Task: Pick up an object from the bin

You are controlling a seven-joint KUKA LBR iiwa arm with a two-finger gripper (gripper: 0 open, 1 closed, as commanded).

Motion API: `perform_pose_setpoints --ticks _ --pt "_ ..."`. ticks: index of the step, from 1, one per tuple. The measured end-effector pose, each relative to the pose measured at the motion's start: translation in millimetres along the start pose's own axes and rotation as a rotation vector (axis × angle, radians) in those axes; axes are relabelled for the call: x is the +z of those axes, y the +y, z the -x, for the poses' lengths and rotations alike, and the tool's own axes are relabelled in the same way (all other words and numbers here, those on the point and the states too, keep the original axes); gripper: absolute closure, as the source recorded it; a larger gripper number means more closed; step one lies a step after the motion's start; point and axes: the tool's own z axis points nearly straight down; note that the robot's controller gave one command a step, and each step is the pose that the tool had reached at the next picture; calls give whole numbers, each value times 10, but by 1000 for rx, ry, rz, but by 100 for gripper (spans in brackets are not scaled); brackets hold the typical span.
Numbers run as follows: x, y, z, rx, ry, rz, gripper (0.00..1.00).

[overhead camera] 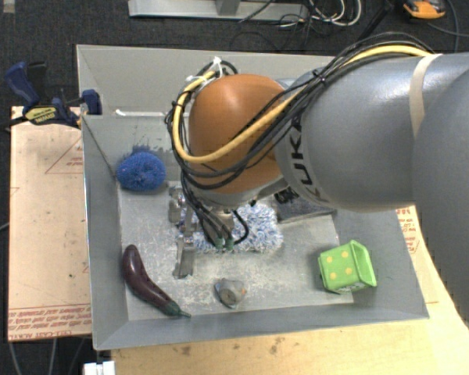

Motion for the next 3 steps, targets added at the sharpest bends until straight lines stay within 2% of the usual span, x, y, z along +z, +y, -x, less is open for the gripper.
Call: perform_pose_setpoints --ticks 1,2,3 --pt "0 0 0 0 0 0 0" --pt "473 -205 79 -46 -8 3 0" --pt "806 -417 15 -87 6 -2 0"
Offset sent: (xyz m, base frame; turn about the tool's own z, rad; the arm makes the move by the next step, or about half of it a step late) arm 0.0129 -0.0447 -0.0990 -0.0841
